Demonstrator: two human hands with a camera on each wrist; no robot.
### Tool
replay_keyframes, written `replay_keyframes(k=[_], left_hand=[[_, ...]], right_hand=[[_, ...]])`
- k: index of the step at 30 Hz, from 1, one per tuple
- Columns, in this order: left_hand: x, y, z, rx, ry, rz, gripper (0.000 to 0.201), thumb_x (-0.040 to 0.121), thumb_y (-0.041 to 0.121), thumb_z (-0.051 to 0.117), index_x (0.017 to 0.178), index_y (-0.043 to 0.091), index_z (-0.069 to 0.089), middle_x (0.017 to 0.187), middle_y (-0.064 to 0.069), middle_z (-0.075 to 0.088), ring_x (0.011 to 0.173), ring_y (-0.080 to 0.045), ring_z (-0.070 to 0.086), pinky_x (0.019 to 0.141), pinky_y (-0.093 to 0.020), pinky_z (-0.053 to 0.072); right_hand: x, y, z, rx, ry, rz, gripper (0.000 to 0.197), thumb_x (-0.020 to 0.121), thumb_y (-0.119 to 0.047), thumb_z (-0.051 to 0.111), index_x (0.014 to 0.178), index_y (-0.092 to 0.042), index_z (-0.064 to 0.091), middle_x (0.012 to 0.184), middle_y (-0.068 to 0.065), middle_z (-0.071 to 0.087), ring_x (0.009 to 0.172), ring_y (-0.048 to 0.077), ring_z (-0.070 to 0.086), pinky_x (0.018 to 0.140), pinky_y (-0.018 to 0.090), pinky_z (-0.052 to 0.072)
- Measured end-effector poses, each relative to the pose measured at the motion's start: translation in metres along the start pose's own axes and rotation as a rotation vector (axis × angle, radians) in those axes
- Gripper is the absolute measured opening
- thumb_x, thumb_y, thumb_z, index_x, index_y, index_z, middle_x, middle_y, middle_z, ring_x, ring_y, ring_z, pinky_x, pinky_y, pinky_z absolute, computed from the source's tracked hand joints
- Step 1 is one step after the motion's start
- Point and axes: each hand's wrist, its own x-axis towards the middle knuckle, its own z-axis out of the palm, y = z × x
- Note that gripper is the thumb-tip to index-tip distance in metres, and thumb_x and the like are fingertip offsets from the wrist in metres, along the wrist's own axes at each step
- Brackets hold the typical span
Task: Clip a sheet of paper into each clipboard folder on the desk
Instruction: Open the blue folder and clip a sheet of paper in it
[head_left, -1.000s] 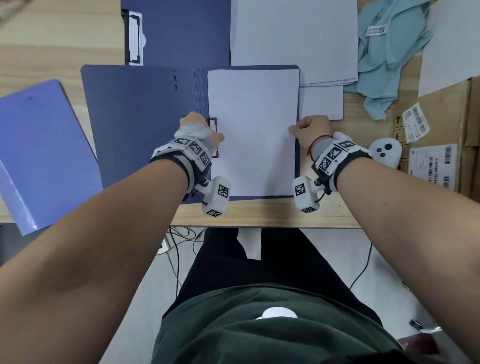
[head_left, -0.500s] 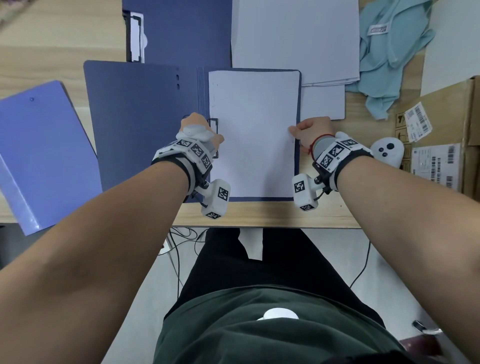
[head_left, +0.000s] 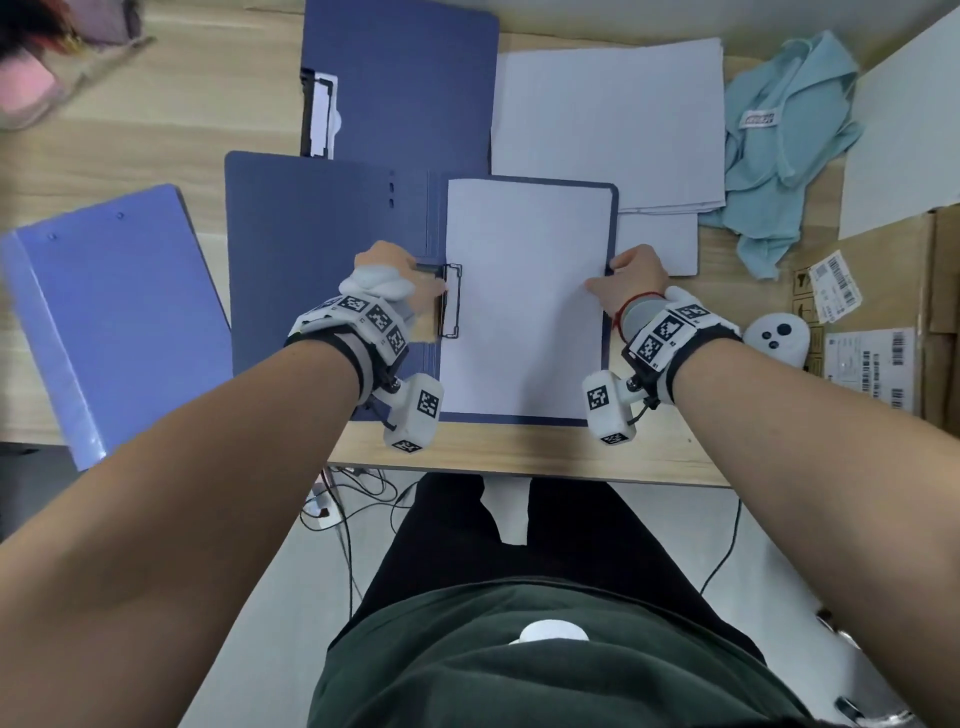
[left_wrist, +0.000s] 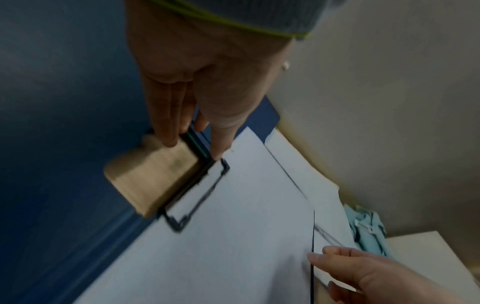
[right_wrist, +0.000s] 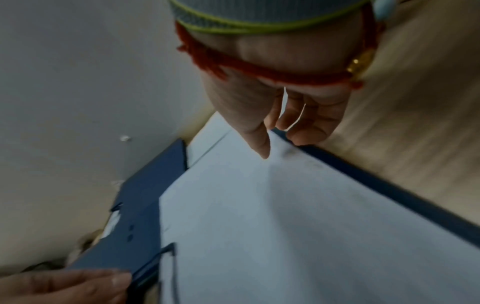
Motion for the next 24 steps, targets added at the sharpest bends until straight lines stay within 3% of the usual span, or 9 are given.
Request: replay_keyframes(k=[3, 7, 9, 11, 13, 15, 18, 20, 24], left_hand=[[0.005, -0.021, -0.027, -0.069, 0.108, -0.010, 0.061, 0.080, 0.039, 0.071, 0.135, 0.019, 0.052, 0.131, -0.004, 0.059, 0.117, -0.026, 0.058, 0.094, -0.036, 0.049], [0.008, -0.057, -0.058, -0.030, 0.206, -0.226, 0.088, 0.075, 0.050, 0.073, 0.142, 0.013, 0.030, 0.144, -0.014, 0.035, 0.127, -0.036, 0.045, 0.101, -0.049, 0.044], [0.010, -0.081, -0.068, 0.045, 0.208, -0.273, 0.101, 0.075, 0.059, 0.071, 0.148, 0.010, 0.020, 0.148, -0.016, 0.034, 0.133, -0.036, 0.040, 0.106, -0.050, 0.039], [0.012, -0.102, -0.075, 0.078, 0.191, -0.298, 0.108, 0.072, 0.066, 0.070, 0.148, 0.008, 0.018, 0.141, -0.015, 0.043, 0.129, -0.035, 0.045, 0.100, -0.045, 0.043], [0.014, -0.115, -0.079, 0.057, 0.171, -0.307, 0.101, 0.068, 0.067, 0.071, 0.138, 0.009, 0.030, 0.119, -0.009, 0.053, 0.113, -0.034, 0.056, 0.082, -0.040, 0.044], [0.017, -0.130, -0.086, 0.024, 0.166, -0.292, 0.090, 0.064, 0.068, 0.072, 0.127, 0.010, 0.040, 0.107, -0.008, 0.059, 0.094, -0.031, 0.060, 0.071, -0.035, 0.044], [0.021, -0.136, -0.095, -0.073, 0.184, -0.197, 0.067, 0.066, 0.061, 0.070, 0.105, 0.013, 0.047, 0.095, -0.005, 0.057, 0.064, -0.021, 0.049, 0.053, -0.024, 0.034], [0.018, -0.132, -0.110, -0.209, 0.180, -0.110, 0.057, 0.064, 0.059, 0.067, 0.095, 0.014, 0.050, 0.093, -0.006, 0.055, 0.067, -0.022, 0.049, 0.054, -0.021, 0.030], [0.006, -0.113, -0.146, -0.279, 0.271, 0.051, 0.062, 0.067, 0.065, 0.052, 0.072, 0.006, 0.070, 0.075, -0.012, 0.074, 0.061, -0.031, 0.066, 0.067, -0.031, 0.054]], right_hand=[[-0.017, -0.042, 0.011, 0.025, -0.062, -0.091, 0.027, 0.083, -0.015, 0.064, 0.108, -0.019, 0.054, 0.107, 0.002, 0.060, 0.067, 0.014, 0.054, 0.042, 0.020, 0.034], [-0.048, -0.090, 0.046, -0.114, -0.254, -0.282, 0.047, 0.085, -0.021, 0.065, 0.130, -0.016, 0.052, 0.127, 0.006, 0.059, 0.101, 0.022, 0.058, 0.061, 0.022, 0.044], [-0.061, -0.104, 0.065, -0.216, -0.338, -0.299, 0.057, 0.087, -0.024, 0.065, 0.140, -0.013, 0.045, 0.134, 0.008, 0.054, 0.108, 0.025, 0.057, 0.066, 0.026, 0.048], [-0.071, -0.110, 0.077, -0.296, -0.372, -0.264, 0.056, 0.089, -0.024, 0.063, 0.139, -0.008, 0.044, 0.136, 0.012, 0.053, 0.116, 0.030, 0.057, 0.078, 0.034, 0.053], [-0.071, -0.107, 0.083, -0.318, -0.365, -0.231, 0.055, 0.089, -0.023, 0.063, 0.139, -0.006, 0.045, 0.137, 0.013, 0.053, 0.121, 0.031, 0.055, 0.086, 0.035, 0.051], [-0.073, -0.109, 0.089, -0.341, -0.363, -0.230, 0.063, 0.089, -0.025, 0.063, 0.145, -0.009, 0.039, 0.142, 0.011, 0.049, 0.124, 0.029, 0.053, 0.082, 0.029, 0.045], [-0.072, -0.111, 0.091, -0.344, -0.392, -0.227, 0.072, 0.089, -0.030, 0.064, 0.150, -0.013, 0.031, 0.147, 0.008, 0.044, 0.127, 0.028, 0.050, 0.080, 0.027, 0.041], [-0.074, -0.114, 0.090, -0.306, -0.427, -0.211, 0.075, 0.087, -0.034, 0.065, 0.151, -0.016, 0.030, 0.149, 0.007, 0.042, 0.128, 0.028, 0.048, 0.080, 0.030, 0.041], [-0.078, -0.123, 0.077, -0.123, -0.492, -0.178, 0.073, 0.086, -0.040, 0.068, 0.148, -0.025, 0.034, 0.141, 0.000, 0.045, 0.122, 0.025, 0.050, 0.095, 0.042, 0.050]])
